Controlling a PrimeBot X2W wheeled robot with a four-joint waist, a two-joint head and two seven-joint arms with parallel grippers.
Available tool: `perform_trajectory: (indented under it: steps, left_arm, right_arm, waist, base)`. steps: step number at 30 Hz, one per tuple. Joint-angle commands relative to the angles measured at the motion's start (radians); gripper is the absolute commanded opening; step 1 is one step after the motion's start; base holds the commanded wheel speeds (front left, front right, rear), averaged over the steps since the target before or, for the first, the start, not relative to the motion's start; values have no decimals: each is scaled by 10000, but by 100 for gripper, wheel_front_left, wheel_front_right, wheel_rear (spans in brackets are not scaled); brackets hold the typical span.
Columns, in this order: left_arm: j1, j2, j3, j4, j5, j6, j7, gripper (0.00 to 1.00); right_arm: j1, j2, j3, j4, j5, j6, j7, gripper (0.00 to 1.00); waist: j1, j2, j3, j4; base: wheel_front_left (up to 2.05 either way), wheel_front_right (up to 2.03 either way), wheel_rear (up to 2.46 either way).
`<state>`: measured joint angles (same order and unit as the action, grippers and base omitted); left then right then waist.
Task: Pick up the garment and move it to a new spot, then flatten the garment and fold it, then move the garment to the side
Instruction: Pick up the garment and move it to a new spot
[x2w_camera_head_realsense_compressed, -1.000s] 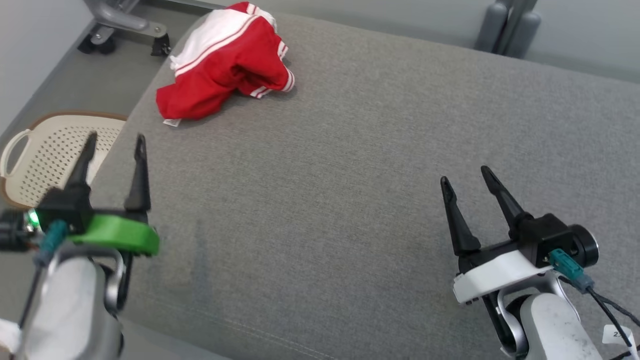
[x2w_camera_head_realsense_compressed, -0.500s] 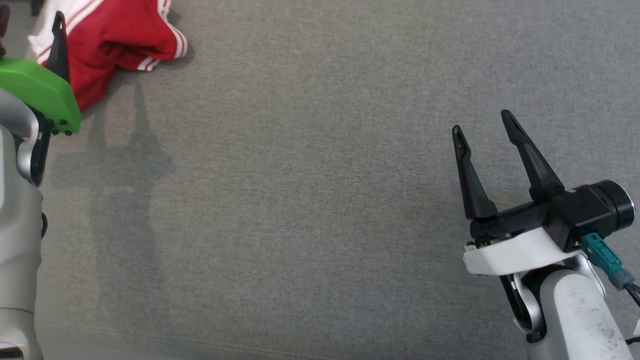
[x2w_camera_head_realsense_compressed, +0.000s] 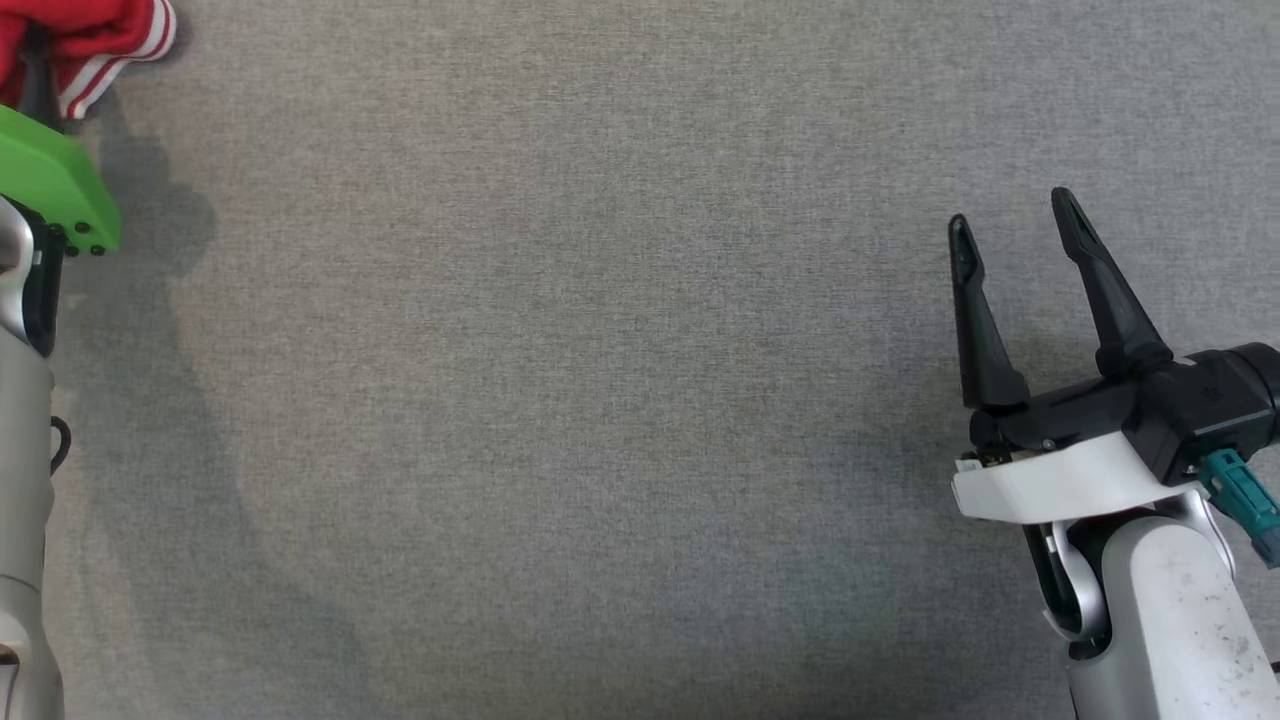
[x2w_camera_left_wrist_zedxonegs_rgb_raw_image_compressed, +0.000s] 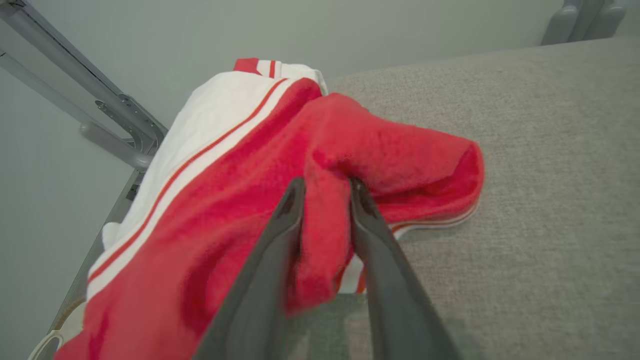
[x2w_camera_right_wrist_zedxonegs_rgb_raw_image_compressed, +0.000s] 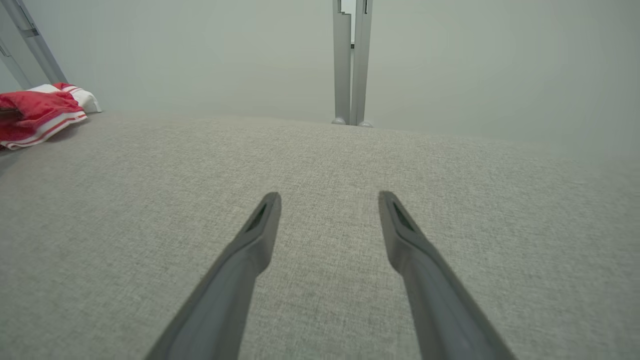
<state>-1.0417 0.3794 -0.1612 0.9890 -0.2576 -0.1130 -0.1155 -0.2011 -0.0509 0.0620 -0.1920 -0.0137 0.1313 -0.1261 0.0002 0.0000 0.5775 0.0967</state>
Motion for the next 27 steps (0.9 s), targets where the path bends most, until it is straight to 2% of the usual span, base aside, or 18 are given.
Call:
perform_trajectory:
  steps: [1,8,15,21,27]
  left_arm:
    - [-180,70,-25,128,13,20,-204,0]
    - [-470,122,-293,408,119,-56,-1009,0]
    - [-504,-249,-814,-143,-155,-157,-1345,0]
    - [-224,-717,-1965,-1142,-540,-167,-1305,0]
    - [77,-1326,-3476,-2982,-1724,-168,-749,0]
  right_arm:
    - [-152,-2,20,71,55,-10,-118,100]
    - [-68,-8,159,697,445,-10,-389,100]
    - [211,-5,101,1465,949,-10,-758,100]
    - [668,-7,-87,2028,1414,-10,-1020,100]
    - [1221,-6,-670,2311,1588,-8,-1169,100]
  waist:
    - [-2,0,-82,-67]
    - [-2,0,-1193,-67]
    - [-2,0,-2843,-276]
    - [-2,0,-4212,-701]
    - [-2,0,-4991,-1283]
  base:
    - [0,0,0]
    - [0,0,0]
    - [0,0,0]
    - [0,0,0]
    - [0,0,0]
